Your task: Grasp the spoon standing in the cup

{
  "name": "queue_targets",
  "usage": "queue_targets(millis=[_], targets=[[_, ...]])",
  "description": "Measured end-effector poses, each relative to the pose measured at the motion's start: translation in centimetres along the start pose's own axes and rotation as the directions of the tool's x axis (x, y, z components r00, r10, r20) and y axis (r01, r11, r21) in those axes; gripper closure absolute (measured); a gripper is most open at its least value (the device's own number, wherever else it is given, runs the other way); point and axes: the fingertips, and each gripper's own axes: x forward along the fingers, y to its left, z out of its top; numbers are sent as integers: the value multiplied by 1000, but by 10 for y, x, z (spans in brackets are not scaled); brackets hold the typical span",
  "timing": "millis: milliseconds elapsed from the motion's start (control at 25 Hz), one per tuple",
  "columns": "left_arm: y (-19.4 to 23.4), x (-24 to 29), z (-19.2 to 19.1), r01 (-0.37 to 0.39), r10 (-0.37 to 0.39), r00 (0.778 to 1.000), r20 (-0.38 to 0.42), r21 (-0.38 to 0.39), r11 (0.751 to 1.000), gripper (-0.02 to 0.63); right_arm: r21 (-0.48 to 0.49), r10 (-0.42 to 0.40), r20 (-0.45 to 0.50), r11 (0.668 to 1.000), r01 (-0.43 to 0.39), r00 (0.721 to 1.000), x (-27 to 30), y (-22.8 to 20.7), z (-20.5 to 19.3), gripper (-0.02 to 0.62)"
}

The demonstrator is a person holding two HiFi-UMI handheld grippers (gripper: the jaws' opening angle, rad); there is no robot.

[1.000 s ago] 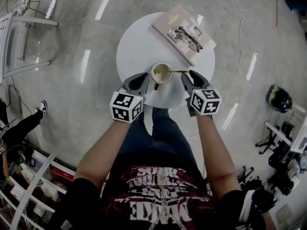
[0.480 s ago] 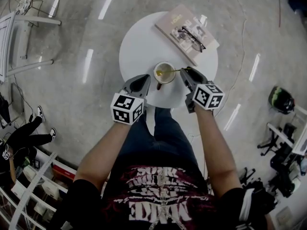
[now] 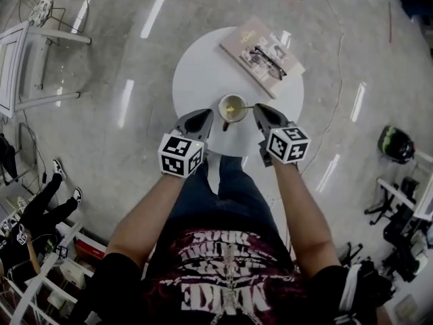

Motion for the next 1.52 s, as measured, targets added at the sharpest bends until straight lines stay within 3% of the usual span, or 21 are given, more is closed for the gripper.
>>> queue_targets(millis=[480,800,1520], targets=[[-11,-20,49,14,-18,997,73,58,998,581,-111,-37,91,993,47,995,-38,25,35,560],[-24,-41,90,31,-46,985,165,93,995,581,-216,-11,174,975,49,985,-79,62,64,560],[-82,-106,188,92,-175,912,371,232,968,581,-293,-10,436,944,153,900,-189,122,139,560]])
